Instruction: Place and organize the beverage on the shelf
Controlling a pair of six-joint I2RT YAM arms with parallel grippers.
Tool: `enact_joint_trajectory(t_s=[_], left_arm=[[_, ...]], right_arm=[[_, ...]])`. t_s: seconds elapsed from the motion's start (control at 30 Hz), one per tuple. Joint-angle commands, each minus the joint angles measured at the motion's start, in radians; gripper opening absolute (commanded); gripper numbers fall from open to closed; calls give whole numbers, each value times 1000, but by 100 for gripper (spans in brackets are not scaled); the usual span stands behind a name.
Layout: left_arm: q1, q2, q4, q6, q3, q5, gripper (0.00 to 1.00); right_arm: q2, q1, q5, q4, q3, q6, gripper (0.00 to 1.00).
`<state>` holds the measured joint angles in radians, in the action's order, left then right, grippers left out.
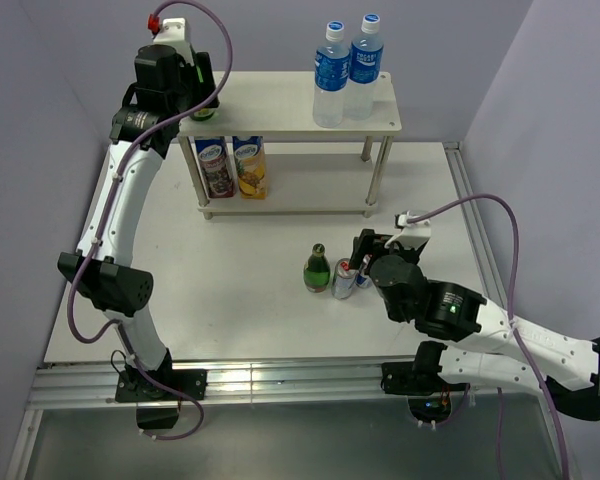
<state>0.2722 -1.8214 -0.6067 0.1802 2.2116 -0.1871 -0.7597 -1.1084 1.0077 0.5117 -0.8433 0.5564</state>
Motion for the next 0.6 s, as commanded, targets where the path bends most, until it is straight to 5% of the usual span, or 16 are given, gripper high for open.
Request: enact_joint_trajectory(t_s=[0.0, 0.17, 0.3, 0.57], left_arm=[[2, 33, 111, -21, 33, 41, 0], [2, 63, 176, -10, -81, 43, 2], [2, 60, 194, -10, -116, 60, 32], [4, 71, 209, 2, -162, 69, 71]], right_arm=[[-12, -2, 34, -50, 9, 0, 83], [-32, -2, 20, -62, 9, 3, 83], [-35, -4, 17, -59, 12, 13, 83], [-10, -2, 23, -42, 27, 28, 83]])
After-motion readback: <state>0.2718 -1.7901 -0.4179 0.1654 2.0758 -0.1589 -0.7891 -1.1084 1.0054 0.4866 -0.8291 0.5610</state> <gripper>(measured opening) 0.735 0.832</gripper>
